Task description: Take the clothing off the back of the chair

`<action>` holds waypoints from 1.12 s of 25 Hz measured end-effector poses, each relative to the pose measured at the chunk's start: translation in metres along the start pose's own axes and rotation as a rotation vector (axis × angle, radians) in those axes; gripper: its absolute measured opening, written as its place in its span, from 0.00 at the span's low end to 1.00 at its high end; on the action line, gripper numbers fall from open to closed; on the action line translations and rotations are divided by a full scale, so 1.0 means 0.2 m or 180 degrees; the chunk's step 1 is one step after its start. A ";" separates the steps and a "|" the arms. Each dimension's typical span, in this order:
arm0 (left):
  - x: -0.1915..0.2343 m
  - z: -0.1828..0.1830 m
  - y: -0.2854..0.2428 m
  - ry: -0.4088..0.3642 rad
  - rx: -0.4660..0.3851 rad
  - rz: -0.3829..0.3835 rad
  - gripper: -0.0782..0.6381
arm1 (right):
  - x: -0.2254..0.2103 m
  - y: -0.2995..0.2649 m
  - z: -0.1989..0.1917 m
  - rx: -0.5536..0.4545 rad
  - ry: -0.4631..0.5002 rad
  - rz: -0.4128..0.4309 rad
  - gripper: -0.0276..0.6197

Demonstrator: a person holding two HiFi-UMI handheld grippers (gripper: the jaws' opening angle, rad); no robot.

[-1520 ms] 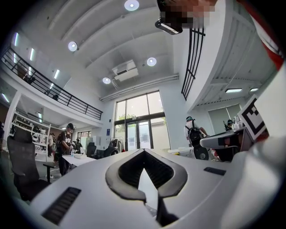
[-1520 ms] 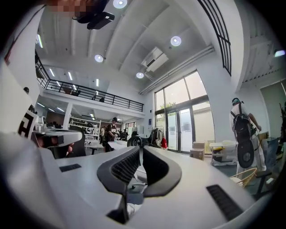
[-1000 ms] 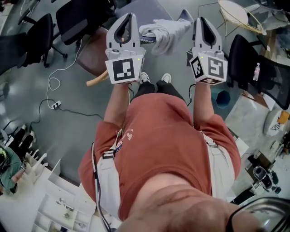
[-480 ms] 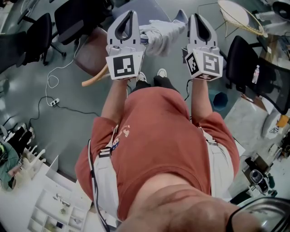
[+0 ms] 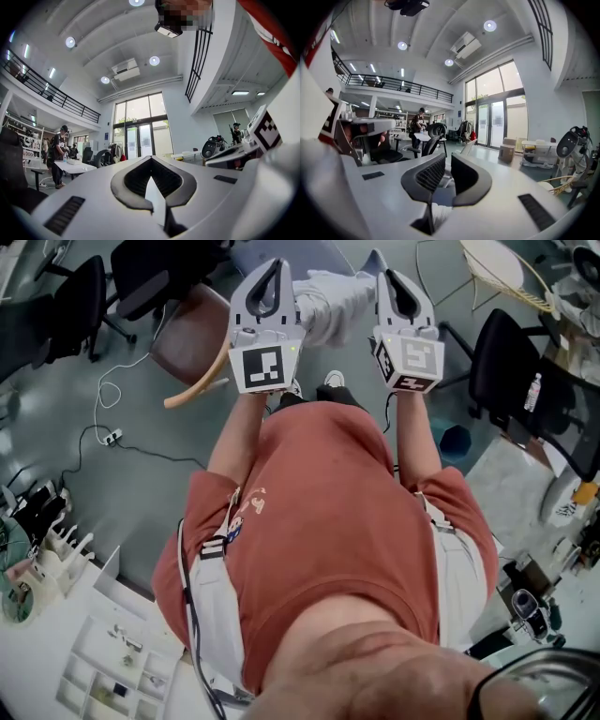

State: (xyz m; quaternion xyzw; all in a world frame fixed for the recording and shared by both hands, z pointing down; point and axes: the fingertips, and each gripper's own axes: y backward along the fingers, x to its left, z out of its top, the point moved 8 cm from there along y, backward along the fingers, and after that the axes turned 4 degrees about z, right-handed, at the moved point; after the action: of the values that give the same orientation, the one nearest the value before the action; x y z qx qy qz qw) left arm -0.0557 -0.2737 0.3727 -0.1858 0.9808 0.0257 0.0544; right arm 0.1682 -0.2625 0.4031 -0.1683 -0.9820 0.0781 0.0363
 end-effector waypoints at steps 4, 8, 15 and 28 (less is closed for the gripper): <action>-0.05 -0.06 -0.01 0.0030 0.0076 -0.0055 0.13 | 0.00 -0.06 -0.20 0.0393 0.0149 0.0260 0.27; -0.07 -0.13 -0.01 0.0034 0.0194 -0.0071 0.13 | 0.03 -0.11 -0.38 0.0808 0.0149 0.0533 0.39; -0.07 -0.19 -0.02 0.0019 0.0156 -0.0004 0.13 | 0.01 -0.22 -0.60 0.1429 0.0144 0.0997 0.55; -0.07 -0.27 -0.03 0.0041 0.0179 0.0089 0.13 | 0.04 -0.40 -0.88 0.2497 0.0992 0.1464 0.67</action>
State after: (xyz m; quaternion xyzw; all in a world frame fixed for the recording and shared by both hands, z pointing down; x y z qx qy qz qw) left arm -0.0462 -0.2780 0.4270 -0.1707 0.9839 -0.0023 0.0529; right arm 0.1520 -0.3103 0.5898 -0.3645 -0.7985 0.4226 0.2256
